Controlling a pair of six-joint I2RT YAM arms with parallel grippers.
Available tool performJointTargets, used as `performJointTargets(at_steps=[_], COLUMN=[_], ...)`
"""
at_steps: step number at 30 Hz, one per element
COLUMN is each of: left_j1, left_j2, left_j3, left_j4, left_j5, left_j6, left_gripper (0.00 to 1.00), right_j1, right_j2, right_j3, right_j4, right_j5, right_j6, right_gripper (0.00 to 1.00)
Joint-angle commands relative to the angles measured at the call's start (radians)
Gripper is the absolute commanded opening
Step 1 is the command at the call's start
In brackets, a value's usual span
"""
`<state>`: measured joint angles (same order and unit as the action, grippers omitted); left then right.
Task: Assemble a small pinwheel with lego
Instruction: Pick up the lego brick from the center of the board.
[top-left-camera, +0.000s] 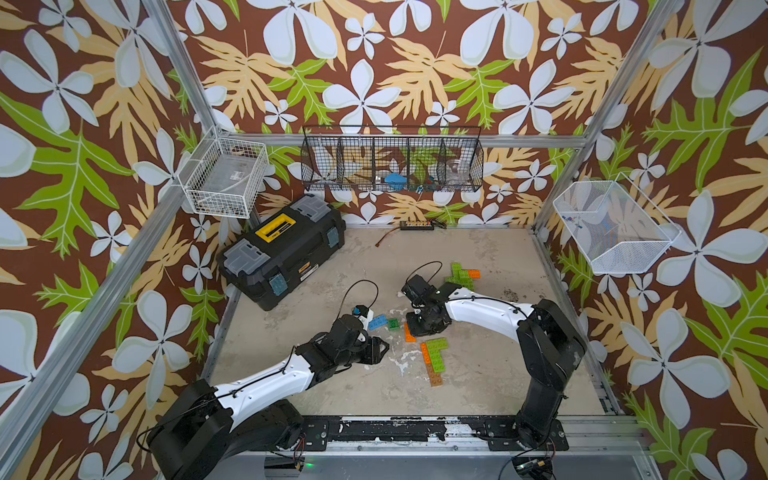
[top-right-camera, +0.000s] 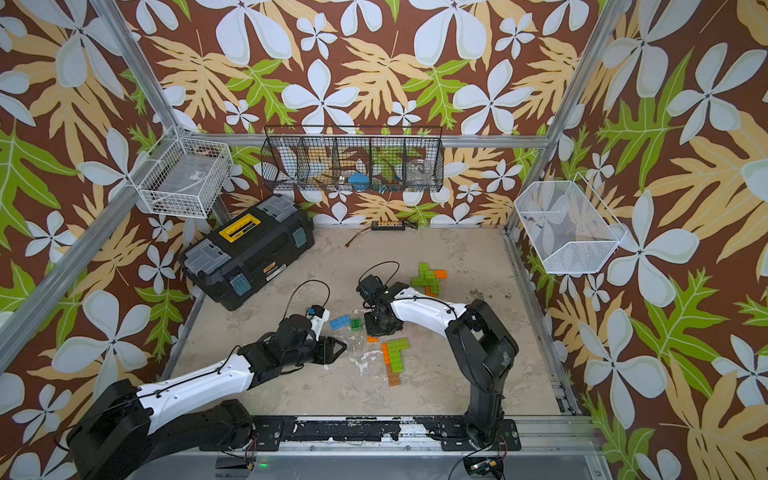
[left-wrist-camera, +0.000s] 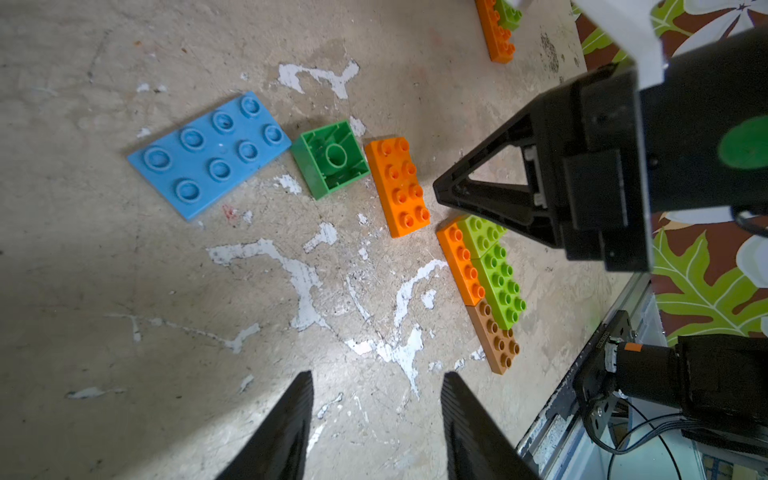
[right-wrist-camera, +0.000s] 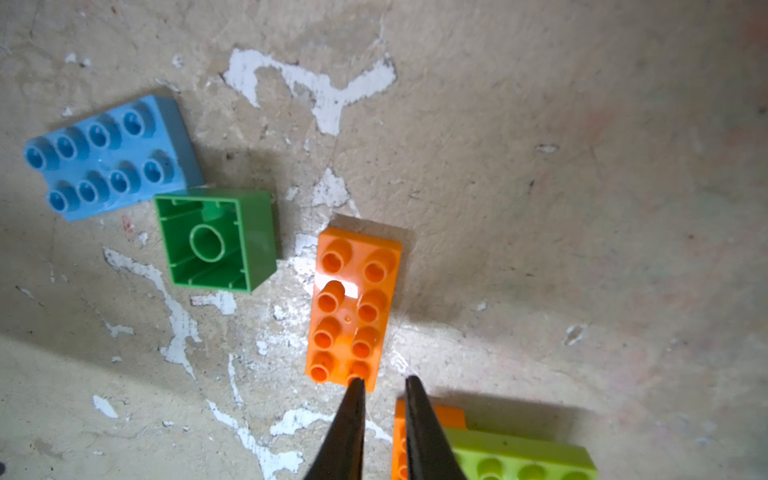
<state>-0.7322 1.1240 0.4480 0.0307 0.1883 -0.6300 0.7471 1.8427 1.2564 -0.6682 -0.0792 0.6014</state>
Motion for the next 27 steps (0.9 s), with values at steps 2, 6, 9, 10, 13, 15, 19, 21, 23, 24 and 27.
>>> performJointTargets(at_steps=[2,6,9,10,13,15,19,21,23,24,27], left_j1=[-0.001,-0.001,-0.001,-0.001,-0.001,-0.001,-0.001,-0.001,-0.001,-0.001,-0.001], left_j2=[0.003,0.004,0.002,0.002,0.002,0.002,0.010,0.013,0.014,0.015,0.013], left_j3=[0.001,-0.005,-0.008,-0.009,-0.009,-0.009,-0.005,-0.002,0.000,0.000,0.000], left_j4=[0.024,0.026,0.029,0.029,0.029,0.031,0.033,0.034,0.032,0.034,0.031], left_j5=[-0.015,-0.012,-0.012,-0.011,-0.011,-0.013,-0.009,-0.008,-0.005,-0.006,-0.006], left_j6=[0.010,0.008,0.008,0.009,0.008,0.009,0.010,0.012,0.013,0.014,0.016], left_gripper=[0.53,0.53,0.53,0.53,0.53,0.52,0.53,0.53,0.52,0.53,0.53], right_j1=[0.009,0.014,0.014,0.015,0.015,0.015,0.018,0.024,0.030,0.033,0.042], right_j2=[0.012,0.018,0.026,0.030,0.043,0.048,0.066,0.079,0.091,0.098,0.111], right_j3=[0.015,0.013,0.014,0.013,0.018,0.021,0.040,0.058,0.075,0.083,0.093], right_j4=[-0.015,-0.013,-0.014,-0.015,-0.020,-0.023,-0.054,-0.090,-0.122,-0.137,-0.158], right_j5=[-0.003,-0.010,-0.013,-0.014,-0.013,-0.006,0.036,0.080,0.114,0.129,0.137], right_j6=[0.012,0.017,0.017,0.015,0.013,0.013,0.016,0.021,0.022,0.024,0.025], right_gripper=[0.22,0.24,0.24,0.24,0.24,0.24,0.25,0.25,0.24,0.24,0.23])
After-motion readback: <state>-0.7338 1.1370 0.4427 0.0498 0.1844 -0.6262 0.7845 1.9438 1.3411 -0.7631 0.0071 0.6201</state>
